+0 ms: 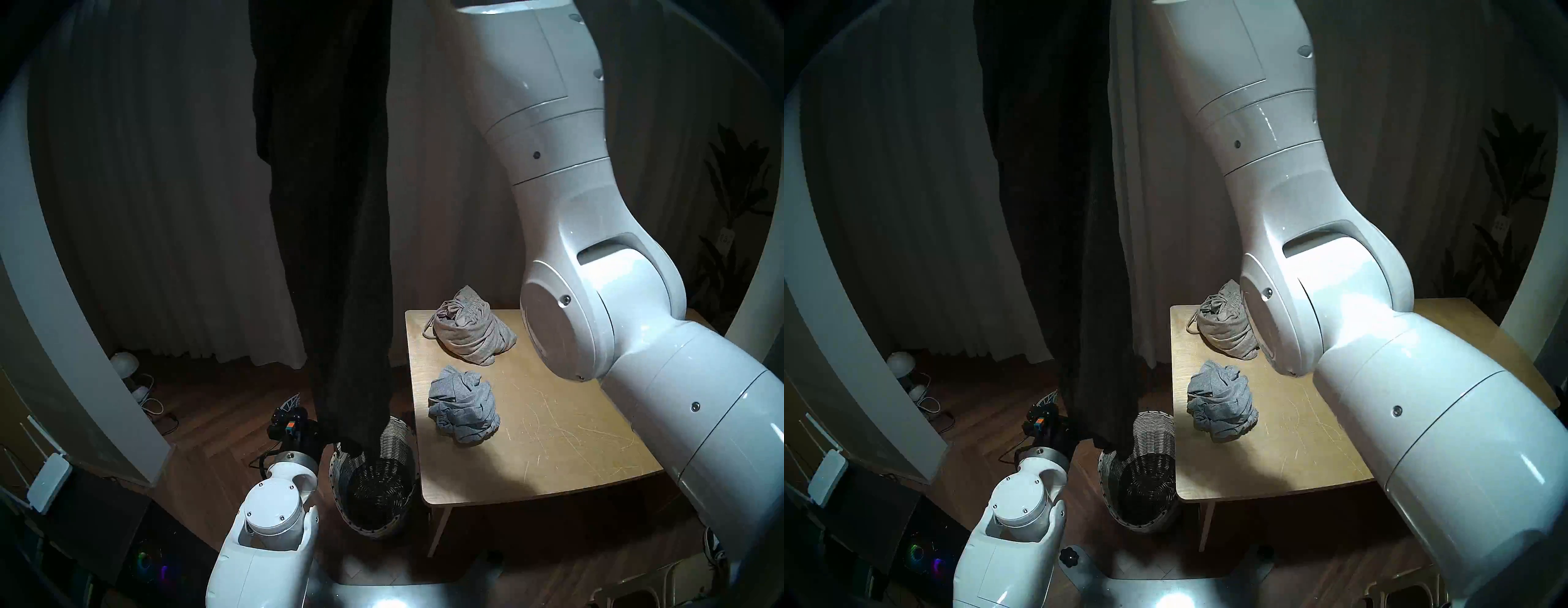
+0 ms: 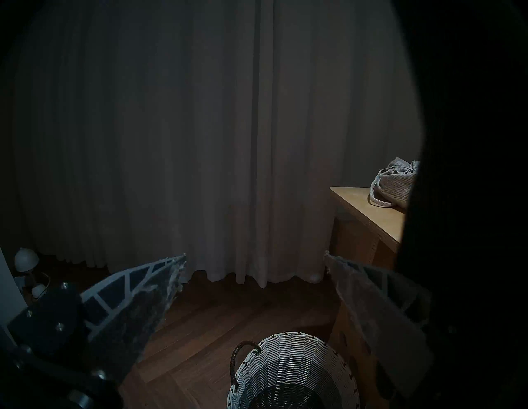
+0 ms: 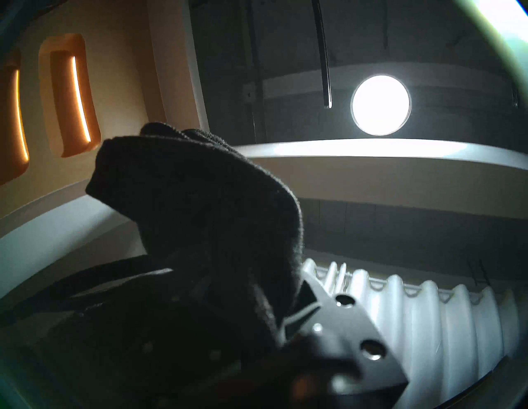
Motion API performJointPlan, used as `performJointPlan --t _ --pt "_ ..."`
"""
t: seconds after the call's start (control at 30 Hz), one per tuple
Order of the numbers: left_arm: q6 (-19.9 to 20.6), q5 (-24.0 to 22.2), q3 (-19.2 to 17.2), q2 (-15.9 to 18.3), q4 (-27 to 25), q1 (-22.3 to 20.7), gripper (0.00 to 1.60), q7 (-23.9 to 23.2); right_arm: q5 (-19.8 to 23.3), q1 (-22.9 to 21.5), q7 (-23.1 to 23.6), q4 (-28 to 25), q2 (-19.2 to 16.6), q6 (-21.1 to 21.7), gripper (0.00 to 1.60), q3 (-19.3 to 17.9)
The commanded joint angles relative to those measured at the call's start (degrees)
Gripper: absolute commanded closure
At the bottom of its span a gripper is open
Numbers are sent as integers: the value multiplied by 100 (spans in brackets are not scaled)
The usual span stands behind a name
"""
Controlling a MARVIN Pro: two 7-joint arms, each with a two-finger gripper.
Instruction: Toss clothes into the laundry hamper
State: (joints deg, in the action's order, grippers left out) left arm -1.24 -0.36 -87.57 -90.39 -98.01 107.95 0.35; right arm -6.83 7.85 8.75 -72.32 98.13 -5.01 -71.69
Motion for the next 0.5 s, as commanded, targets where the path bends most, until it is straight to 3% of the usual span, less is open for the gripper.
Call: performJointPlan --t 0.0,0.13,0.2,0.3,0.33,0.47 --pt "-69 -2 -15 -1 -219 -79 0 8 -84 -30 -491 582 346 139 160 -28" --pt "-83 -3 -18 -2 -309 -42 0 12 -14 -110 -925 1148 568 74 160 -228" --pt "-82 -3 -21 -3 -417 23 0 18 82 -45 -1168 1453 734 -438 160 -470" --pt "-64 -2 -22 -5 -476 62 0 21 159 545 -1382 993 626 -602 160 -386" --pt "-62 -2 -22 -4 -477 62 0 21 229 689 -1255 949 521 -724 160 -311" --pt "-55 -2 -21 -3 -449 45 0 17 389 843 -1206 1082 288 -902 160 -256"
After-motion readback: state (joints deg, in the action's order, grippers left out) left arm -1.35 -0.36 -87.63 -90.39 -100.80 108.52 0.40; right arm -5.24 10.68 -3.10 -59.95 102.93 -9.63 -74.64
